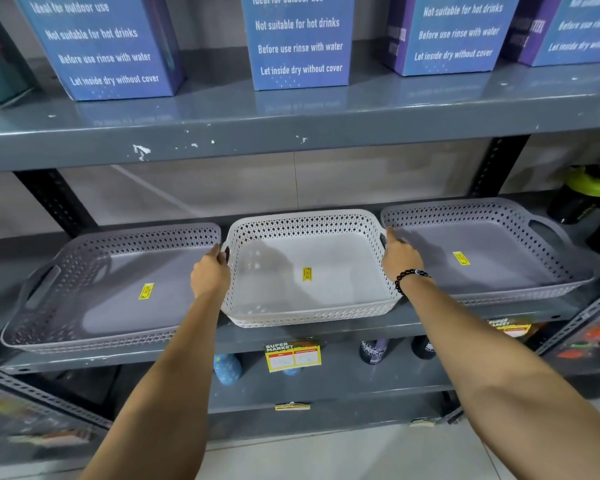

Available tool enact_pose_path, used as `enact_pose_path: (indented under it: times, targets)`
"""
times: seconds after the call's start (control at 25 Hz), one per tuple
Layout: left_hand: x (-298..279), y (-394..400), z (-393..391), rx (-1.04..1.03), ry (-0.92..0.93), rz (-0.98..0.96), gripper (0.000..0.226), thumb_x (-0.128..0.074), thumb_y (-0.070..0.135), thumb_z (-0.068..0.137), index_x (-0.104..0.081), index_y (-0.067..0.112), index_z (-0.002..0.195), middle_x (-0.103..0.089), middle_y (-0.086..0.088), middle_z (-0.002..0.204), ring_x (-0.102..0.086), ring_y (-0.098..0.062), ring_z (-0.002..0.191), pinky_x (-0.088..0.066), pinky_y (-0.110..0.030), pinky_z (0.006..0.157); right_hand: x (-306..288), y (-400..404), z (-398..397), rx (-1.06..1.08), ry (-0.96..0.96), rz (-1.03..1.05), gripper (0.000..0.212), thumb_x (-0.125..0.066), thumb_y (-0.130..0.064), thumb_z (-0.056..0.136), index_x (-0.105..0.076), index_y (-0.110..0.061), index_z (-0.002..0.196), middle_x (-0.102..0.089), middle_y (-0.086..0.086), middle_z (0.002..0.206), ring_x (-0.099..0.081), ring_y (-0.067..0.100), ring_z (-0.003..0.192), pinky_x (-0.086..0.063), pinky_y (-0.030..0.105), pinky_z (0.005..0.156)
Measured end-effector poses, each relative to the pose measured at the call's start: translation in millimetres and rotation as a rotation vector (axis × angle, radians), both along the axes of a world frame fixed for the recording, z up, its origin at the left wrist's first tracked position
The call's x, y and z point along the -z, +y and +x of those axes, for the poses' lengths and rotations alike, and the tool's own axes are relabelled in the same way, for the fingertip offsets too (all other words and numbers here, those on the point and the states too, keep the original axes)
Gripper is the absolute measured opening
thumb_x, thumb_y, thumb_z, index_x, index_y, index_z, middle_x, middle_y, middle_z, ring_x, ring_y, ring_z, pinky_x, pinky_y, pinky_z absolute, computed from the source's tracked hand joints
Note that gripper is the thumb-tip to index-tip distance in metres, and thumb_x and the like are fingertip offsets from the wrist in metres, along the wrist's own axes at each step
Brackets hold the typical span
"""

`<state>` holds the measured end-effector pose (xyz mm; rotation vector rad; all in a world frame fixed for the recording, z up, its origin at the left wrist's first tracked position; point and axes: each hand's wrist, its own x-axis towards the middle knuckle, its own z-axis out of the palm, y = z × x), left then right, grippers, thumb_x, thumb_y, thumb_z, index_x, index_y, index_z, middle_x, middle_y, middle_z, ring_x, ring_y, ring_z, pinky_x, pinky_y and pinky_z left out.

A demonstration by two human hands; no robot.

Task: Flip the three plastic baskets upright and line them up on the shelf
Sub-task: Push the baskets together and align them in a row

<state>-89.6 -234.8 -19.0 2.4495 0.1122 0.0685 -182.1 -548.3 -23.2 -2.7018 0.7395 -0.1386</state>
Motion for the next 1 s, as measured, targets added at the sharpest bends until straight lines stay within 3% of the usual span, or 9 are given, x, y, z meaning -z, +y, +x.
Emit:
enact_pose_path:
  times: [0.16, 0.36, 0.56, 0.64, 0.84, 1.0]
  targets:
    - [1.0, 1.4, -0.2, 0.021, -0.021, 0.006, 0.039, -0.033, 0.021, 0.102, -0.048, 0.019, 0.138, -0.068, -0.026, 0.110, -0.064, -0.042, 0.094, -0.054, -0.046, 0.081, 2.0, -1.5, -2.7, -0.001, -0.007, -0.011, 0.060, -0.037, -0.002, 0.094, -0.018, -0.012, 0.150, -0.063, 0.028, 0.111, -0.063, 0.041, 0.100, -0.053, 0.046, 0.079]
    - [-3.2, -4.4, 3.6, 0.079, 0.089, 0.135, 0.056, -0.045, 0.034, 0.097, -0.028, 0.018, 0.148, -0.055, -0.020, 0.135, -0.055, -0.041, 0.119, -0.047, -0.046, 0.094, 0.4, 1.2, -2.7, 0.004, 0.030, 0.007, 0.066, -0.045, -0.021, 0.095, -0.010, -0.019, 0.151, -0.055, 0.026, 0.125, -0.060, 0.041, 0.107, -0.052, 0.044, 0.081]
    - [2.5, -4.2, 6.9, 0.083, 0.112, 0.235, 0.067, -0.041, -0.001, 0.092, -0.020, 0.024, 0.150, -0.065, -0.024, 0.114, -0.062, -0.042, 0.101, -0.050, -0.041, 0.073, -1.4, -1.4, -3.1, 0.002, 0.082, 0.003, 0.076, -0.048, -0.002, 0.089, -0.007, -0.021, 0.151, -0.059, 0.025, 0.118, -0.062, 0.039, 0.101, -0.053, 0.039, 0.075]
    - [5.0, -3.6, 6.1, 0.097, 0.091, 0.252, 0.068, -0.039, -0.004, 0.090, -0.021, 0.024, 0.150, -0.066, -0.024, 0.108, -0.062, -0.041, 0.097, -0.045, -0.038, 0.068, -0.6, -2.1, -3.2, -0.009, 0.076, 0.001, 0.077, -0.048, 0.000, 0.089, -0.009, -0.021, 0.151, -0.062, 0.024, 0.111, -0.063, 0.038, 0.097, -0.053, 0.040, 0.074]
    - [4.6, -4.3, 2.9, 0.105, 0.047, 0.206, 0.051, -0.037, 0.012, 0.098, -0.027, 0.023, 0.147, -0.065, -0.026, 0.110, -0.061, -0.043, 0.100, -0.050, -0.043, 0.077, -0.6, -2.0, -3.1, -0.034, 0.073, -0.009, 0.076, -0.049, 0.000, 0.089, -0.009, -0.019, 0.151, -0.064, 0.024, 0.107, -0.064, 0.037, 0.093, -0.054, 0.040, 0.073]
    - [3.6, -5.2, 2.4, 0.109, 0.030, 0.205, 0.044, -0.025, 0.023, 0.103, -0.029, 0.024, 0.147, -0.065, -0.027, 0.109, -0.061, -0.042, 0.098, -0.043, -0.038, 0.069, -1.8, -1.7, -4.4, -0.045, 0.080, -0.018, 0.077, -0.048, 0.000, 0.089, -0.007, -0.019, 0.151, -0.061, 0.025, 0.113, -0.063, 0.040, 0.098, -0.053, 0.042, 0.078]
